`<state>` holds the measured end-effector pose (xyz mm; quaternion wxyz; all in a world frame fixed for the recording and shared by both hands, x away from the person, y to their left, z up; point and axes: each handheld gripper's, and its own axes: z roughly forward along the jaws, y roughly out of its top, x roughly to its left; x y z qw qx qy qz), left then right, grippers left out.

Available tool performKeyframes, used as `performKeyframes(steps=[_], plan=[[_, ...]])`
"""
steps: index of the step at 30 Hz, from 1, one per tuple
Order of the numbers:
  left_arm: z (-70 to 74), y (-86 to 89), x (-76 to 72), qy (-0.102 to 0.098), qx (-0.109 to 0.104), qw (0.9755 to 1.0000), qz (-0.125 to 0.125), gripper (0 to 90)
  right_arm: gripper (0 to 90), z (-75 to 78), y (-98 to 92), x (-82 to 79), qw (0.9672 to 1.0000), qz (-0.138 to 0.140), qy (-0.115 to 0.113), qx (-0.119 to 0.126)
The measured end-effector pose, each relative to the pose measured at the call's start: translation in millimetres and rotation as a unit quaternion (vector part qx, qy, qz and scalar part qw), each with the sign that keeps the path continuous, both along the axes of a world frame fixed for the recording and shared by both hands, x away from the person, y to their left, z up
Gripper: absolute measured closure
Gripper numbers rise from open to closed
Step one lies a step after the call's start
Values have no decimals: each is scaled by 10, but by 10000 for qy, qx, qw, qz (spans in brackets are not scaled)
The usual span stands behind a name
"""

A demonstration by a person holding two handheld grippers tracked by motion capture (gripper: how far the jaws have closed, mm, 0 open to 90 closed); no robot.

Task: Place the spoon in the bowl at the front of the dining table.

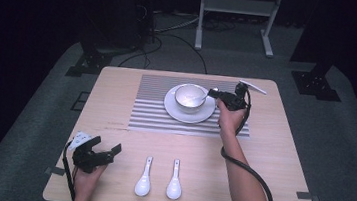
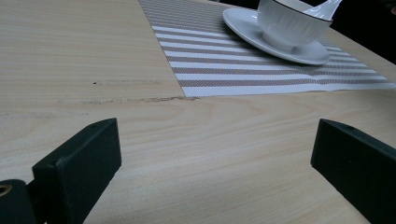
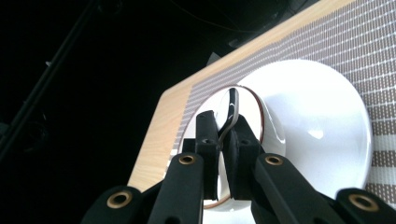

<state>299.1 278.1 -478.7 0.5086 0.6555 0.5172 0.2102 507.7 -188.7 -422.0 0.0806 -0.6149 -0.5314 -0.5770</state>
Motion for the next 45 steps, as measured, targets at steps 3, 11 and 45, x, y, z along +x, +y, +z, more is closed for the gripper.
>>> performKeyframes(steps=[3, 11, 45], plan=[[0, 1, 0, -1, 0, 10000, 1, 3, 842, -47, 23, -6, 9999, 93, 66, -36], [1, -2, 0, -2, 6, 10000, 0, 3, 838, -192, 27, -29, 9993, 286, 220, -72], [0, 0, 6, 7, 16, 10000, 35, 3, 802, -270, -10, -52, 9981, 545, 282, 4]])
